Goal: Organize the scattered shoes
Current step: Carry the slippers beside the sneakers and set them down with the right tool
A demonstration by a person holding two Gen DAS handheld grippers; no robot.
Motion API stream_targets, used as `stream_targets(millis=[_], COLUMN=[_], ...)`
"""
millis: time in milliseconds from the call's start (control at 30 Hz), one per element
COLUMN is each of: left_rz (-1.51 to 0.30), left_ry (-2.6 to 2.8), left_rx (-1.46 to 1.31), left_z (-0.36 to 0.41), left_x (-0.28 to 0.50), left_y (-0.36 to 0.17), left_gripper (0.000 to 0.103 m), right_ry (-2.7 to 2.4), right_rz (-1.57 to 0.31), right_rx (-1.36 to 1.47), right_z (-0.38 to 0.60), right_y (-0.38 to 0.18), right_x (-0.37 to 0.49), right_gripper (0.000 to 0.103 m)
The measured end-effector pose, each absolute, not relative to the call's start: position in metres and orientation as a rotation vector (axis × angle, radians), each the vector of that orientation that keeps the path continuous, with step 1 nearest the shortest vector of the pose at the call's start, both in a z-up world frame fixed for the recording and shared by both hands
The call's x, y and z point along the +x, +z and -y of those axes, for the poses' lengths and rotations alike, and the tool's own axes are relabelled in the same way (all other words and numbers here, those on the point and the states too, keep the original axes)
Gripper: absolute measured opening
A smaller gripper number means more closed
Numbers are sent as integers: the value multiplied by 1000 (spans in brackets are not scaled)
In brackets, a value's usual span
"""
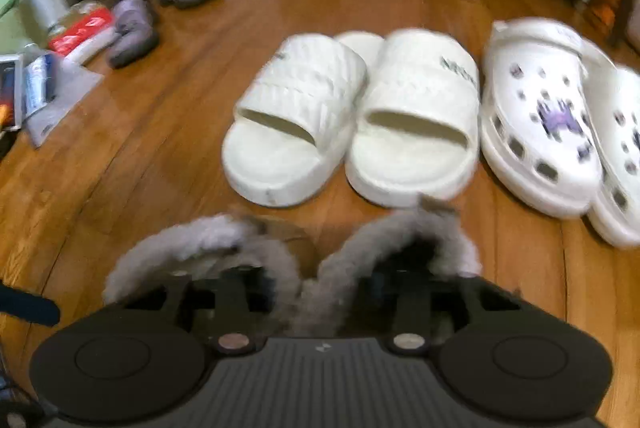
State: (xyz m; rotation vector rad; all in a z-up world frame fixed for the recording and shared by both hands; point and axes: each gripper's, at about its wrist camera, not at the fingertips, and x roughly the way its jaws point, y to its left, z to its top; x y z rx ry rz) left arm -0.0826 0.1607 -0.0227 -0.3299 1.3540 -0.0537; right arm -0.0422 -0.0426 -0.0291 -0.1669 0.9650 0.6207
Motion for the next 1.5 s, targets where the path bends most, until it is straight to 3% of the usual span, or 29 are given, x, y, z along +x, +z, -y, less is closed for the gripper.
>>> stream_targets(millis=[367,500,700,867,1167,1367,1433,1500], left_rz=[-1320,-1273,-1238,-1275,-1322,-1317,-1314,-1315], left_ry=[-134,-211,-222,-236,-337,-348,-342,-330], left_rx=[-303,-354,-352,-308,-268,-284,-289,-292], left_z=[-109,-76,-47,-19,47,66,69,70], left_x=[-70,-53,-36,-27,3,21,25,30], left_y=[-13,-8,-5,-16,-37,-43,-46,-49], left_gripper=[95,95,95,95,95,95,95,95], right_ry=[512,392,132,-50,-150,-159,-138,-148], right_rz=[-600,-484,-418,-404,-551,-588,-617,-703], right_rx=[37,-6,33,-11,-188,-268,-275,-200], right_z=[177,232,328,405,492,495,490,482], right_y=[27,52,71,81,51,29,22,11], right_x=[-68,-60,-16,27,144,217,239,269], right_gripper=[22,16,14,14,13,13,20,40])
